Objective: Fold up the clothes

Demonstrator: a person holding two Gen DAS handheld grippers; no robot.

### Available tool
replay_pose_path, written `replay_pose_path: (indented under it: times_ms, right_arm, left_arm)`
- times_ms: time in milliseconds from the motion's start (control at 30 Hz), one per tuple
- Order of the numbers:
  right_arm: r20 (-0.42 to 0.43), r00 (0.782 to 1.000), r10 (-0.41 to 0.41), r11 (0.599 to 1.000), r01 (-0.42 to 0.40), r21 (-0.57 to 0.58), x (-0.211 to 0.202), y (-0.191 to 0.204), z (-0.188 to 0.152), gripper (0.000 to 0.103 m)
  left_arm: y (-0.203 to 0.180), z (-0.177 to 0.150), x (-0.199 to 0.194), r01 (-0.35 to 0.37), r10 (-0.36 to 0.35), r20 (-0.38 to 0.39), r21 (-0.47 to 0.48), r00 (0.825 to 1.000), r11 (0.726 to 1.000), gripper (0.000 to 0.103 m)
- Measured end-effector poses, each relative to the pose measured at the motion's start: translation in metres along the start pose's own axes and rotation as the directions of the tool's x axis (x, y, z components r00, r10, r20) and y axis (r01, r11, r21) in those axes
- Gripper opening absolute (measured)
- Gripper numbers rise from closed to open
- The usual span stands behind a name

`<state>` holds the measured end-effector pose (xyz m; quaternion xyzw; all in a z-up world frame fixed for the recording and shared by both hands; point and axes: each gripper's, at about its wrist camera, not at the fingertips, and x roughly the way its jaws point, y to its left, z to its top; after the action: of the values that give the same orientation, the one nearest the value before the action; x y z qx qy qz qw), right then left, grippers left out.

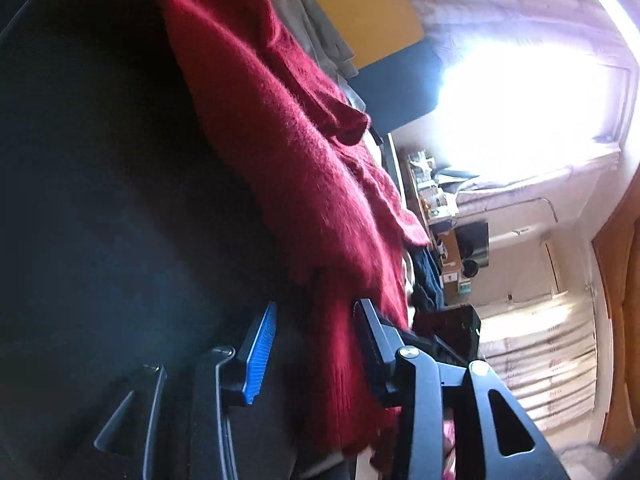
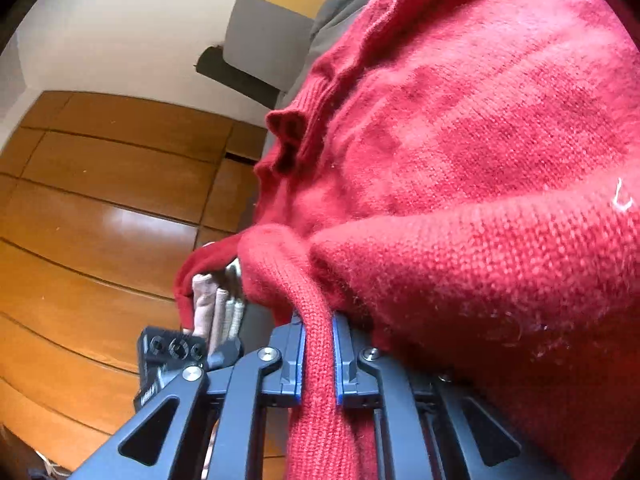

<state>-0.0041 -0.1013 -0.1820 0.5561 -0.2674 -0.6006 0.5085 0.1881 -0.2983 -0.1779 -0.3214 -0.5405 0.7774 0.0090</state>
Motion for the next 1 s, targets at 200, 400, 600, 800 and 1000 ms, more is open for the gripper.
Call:
replay_pose_path:
  times_ms: [200, 400, 600, 800, 1000]
  right_arm:
    - [-0.001, 1.000, 0.026, 1.000, -0.026, 0.003, -0.007, -0.005, 0.000, 0.009]
    - [-0.005, 1.000, -0.001, 1.000, 0.001, 0.012, -0.024, -0.002, 0.004, 0.036]
    - [0.146, 0.960, -0.239, 0.935, 0.268, -0.233, -0.076, 0.043, 0.001, 0.093]
    - [0.159, 0.777, -0.609, 0.683, 0.616, -0.391, -0.071, 0.036, -0.021, 0.094]
    - [0.136, 0.743, -0.656, 0.587, 0.614, -0.528, -0.032, 0.058, -0.070, 0.103]
  left_arm:
    - [-0.027, -0.006, 0.036, -0.038, 0.044, -0.047, 0.109, 0.998, 0.993, 0.039]
    - [-0.034, -0.010, 0.028, -0.072, 0.078, -0.028, 0.174, 0.997, 0.982, 0.007]
    - [-0.023, -0.007, -0.037, -0.047, 0.040, 0.039, 0.188, 0.998, 0.981, 0.007]
    - [-0.001, -0.010, -0.114, -0.083, 0.068, 0.087, 0.190, 0.994, 0.978, 0.007]
    - [0.032, -0.032, -0.146, -0.260, 0.256, 0.044, 0.163, 0.966, 0.952, 0.007]
